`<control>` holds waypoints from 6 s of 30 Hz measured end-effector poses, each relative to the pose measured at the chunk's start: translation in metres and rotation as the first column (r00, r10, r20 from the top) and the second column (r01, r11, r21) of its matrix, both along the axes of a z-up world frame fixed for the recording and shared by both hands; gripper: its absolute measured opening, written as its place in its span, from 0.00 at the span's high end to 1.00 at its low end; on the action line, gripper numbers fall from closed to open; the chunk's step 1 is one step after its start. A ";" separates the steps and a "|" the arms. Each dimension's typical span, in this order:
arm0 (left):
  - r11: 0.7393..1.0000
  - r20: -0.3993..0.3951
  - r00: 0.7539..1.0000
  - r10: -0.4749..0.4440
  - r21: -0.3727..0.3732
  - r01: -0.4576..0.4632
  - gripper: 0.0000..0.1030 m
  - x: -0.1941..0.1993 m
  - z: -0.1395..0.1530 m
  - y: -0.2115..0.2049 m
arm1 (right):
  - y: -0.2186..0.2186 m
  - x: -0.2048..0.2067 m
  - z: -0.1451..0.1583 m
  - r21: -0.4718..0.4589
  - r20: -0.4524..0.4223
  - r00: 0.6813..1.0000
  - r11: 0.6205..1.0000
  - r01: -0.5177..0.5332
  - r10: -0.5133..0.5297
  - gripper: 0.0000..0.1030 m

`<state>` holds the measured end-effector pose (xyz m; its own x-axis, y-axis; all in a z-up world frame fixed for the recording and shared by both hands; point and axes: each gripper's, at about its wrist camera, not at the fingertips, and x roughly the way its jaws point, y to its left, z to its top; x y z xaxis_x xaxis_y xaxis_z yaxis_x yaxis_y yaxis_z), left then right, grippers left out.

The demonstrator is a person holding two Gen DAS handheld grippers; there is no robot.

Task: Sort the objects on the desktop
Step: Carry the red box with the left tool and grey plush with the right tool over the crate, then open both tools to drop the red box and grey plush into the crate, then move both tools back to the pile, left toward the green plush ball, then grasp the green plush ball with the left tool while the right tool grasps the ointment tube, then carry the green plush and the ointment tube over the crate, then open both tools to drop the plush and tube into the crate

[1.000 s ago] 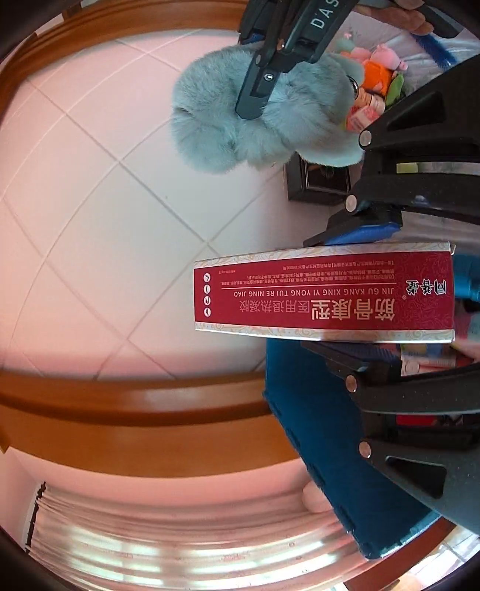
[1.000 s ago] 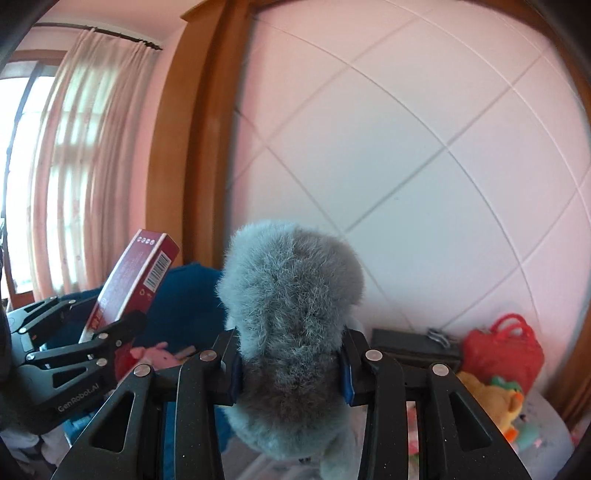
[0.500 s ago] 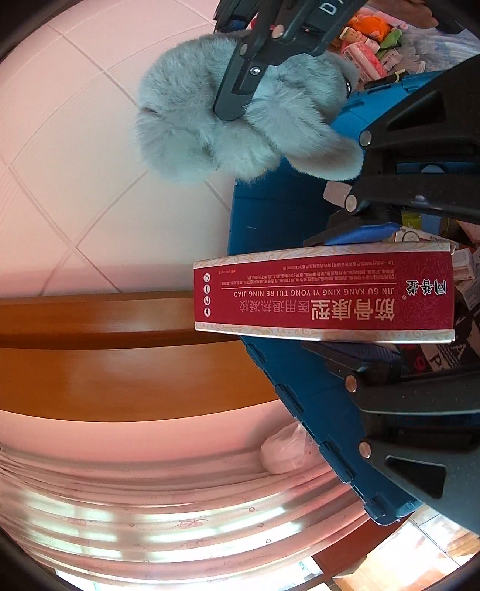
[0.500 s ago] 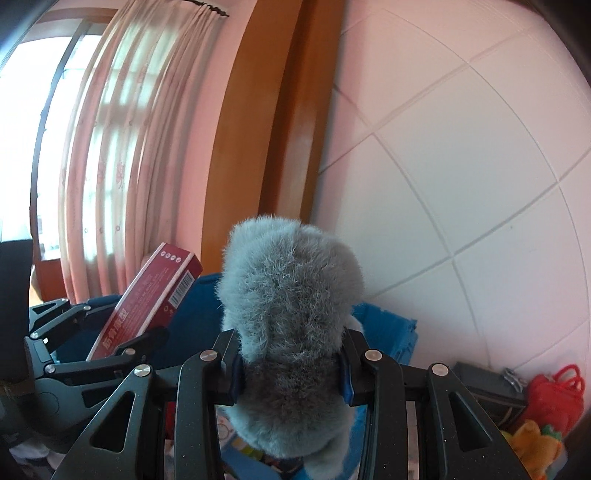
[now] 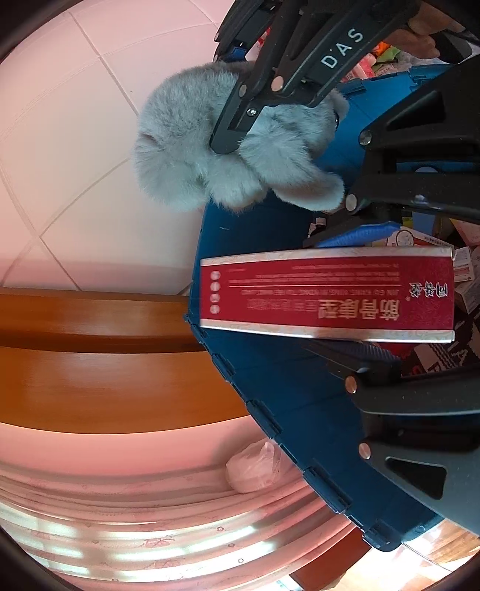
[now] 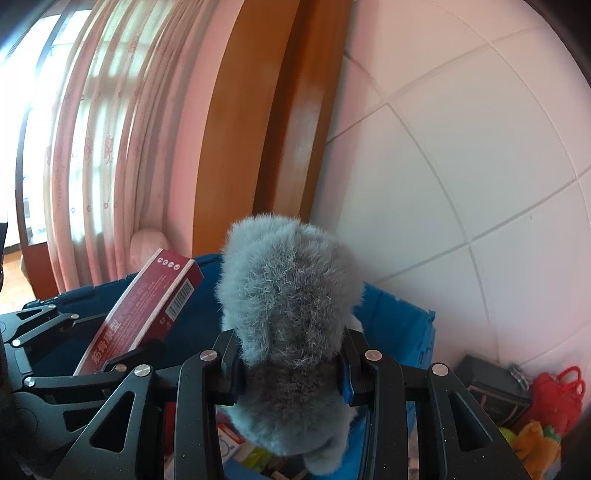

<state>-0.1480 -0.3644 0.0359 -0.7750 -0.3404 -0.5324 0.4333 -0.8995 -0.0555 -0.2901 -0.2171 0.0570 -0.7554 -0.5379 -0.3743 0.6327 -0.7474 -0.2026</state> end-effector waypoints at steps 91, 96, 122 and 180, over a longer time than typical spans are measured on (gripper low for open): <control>0.824 0.401 0.725 -0.560 0.183 0.536 0.37 -0.270 -0.314 0.375 | 0.475 -0.069 -0.315 0.160 0.635 0.597 0.839 0.520 -0.491 0.21; 0.852 0.384 0.762 -0.521 0.186 0.489 0.43 -0.243 -0.312 0.352 | 0.448 -0.070 -0.329 0.165 0.658 0.624 0.889 0.427 -0.421 0.39; 0.862 0.342 0.797 -0.499 0.099 0.497 0.43 -0.134 -0.273 0.351 | 0.399 -0.021 -0.323 0.214 0.521 0.777 0.936 0.281 -0.353 0.84; 0.993 -0.033 0.999 0.034 -0.112 -0.038 0.34 0.082 -0.014 0.029 | 0.041 0.134 -0.024 0.017 0.022 0.999 1.000 -0.025 0.024 0.84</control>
<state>-0.0665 -0.3356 0.0224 -0.7766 -0.4246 -0.4654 0.4652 -0.8847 0.0310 -0.1559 -0.1763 0.0333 -0.7338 -0.5494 -0.3995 0.6550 -0.7283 -0.2014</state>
